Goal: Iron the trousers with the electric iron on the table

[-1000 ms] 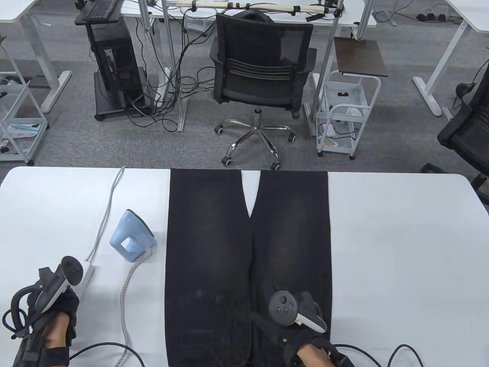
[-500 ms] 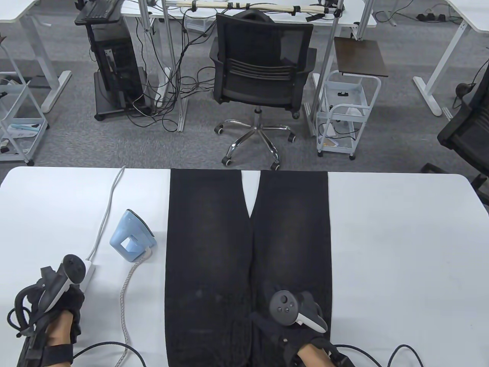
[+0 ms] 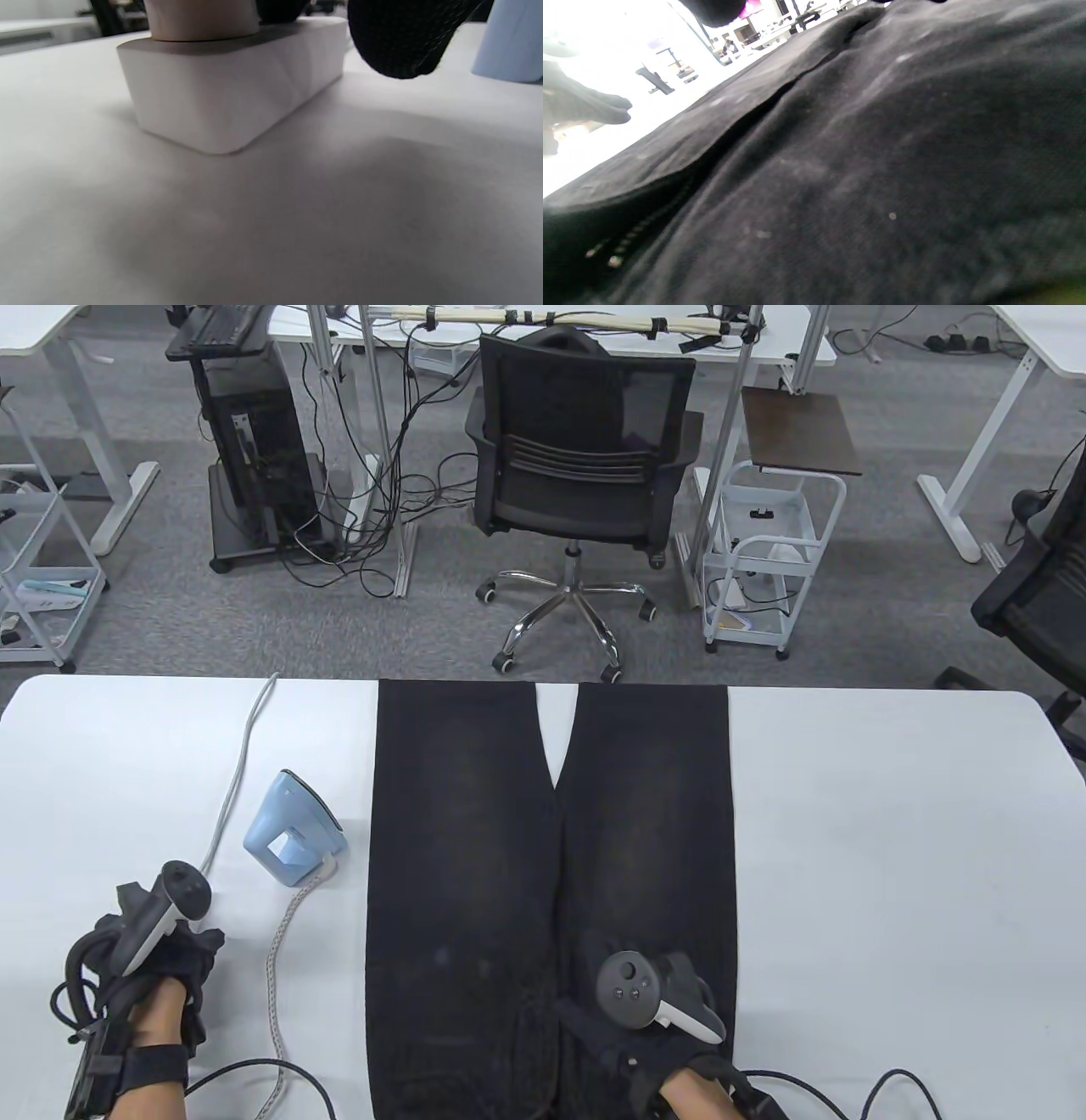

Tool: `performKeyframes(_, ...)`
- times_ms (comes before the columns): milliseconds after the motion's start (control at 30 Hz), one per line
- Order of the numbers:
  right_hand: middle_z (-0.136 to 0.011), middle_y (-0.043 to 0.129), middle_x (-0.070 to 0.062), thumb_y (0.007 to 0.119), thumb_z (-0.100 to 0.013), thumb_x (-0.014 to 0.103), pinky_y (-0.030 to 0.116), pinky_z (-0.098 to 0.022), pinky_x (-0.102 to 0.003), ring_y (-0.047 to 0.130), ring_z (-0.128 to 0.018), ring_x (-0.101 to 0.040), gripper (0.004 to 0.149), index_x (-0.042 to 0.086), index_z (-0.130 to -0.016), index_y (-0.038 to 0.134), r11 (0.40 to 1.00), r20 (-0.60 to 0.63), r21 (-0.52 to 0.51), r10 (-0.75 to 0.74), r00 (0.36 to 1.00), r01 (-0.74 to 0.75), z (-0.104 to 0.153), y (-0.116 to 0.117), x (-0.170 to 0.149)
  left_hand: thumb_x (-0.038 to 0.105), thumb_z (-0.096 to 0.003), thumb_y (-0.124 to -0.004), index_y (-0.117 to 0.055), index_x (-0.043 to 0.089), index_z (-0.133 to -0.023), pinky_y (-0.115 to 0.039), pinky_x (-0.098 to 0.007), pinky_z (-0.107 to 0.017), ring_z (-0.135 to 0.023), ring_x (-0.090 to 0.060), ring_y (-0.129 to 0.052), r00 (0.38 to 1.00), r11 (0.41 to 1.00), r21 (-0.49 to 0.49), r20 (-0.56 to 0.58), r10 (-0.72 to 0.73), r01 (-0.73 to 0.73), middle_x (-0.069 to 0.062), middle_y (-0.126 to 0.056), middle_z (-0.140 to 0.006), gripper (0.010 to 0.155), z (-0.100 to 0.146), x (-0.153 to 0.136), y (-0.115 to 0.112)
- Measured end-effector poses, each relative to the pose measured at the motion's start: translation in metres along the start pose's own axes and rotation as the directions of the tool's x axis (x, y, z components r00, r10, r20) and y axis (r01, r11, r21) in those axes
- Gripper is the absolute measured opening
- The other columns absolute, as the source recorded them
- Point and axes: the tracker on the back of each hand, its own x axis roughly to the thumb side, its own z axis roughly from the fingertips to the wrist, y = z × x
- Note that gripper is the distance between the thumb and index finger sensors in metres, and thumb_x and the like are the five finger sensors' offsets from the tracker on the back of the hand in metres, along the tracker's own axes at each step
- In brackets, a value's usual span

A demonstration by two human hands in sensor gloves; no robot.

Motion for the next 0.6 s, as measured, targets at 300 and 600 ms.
performKeyframes(300,-0.113,0.025,-0.038,0.058,-0.060,0.050,0.040,-0.061,-0.080,0.034,-0.099,-0.064,0.088,-0.003,-0.109,0.006,1.000,0.001,0.016,-0.004,1.000,0.004,-0.001,0.001,0.002,0.047,-0.0468,-0.086,-0.060,0.011,-0.107,-0.042,-0.081,-0.069,-0.112,-0.052,-0.048,0.999,0.998,0.037,0.001,-0.041,0.041,-0.020,-0.051,-0.122,0.075,-0.006,0.006,0.007)
performKeyframes(600,-0.113,0.025,-0.038,0.058,-0.060,0.049,0.040,-0.061,-0.080,0.034,-0.099,-0.064,0.089,-0.004,-0.108,0.005,1.000,-0.006,0.003,-0.007,1.000,0.007,-0.001,0.001,0.001,0.059,-0.0456,-0.080,-0.047,0.010,-0.115,-0.040,-0.080,-0.069,-0.111,-0.054,-0.040,0.997,0.999,0.015,0.054,-0.048,0.047,-0.023,-0.036,-0.122,0.091,0.010,0.015,0.035)
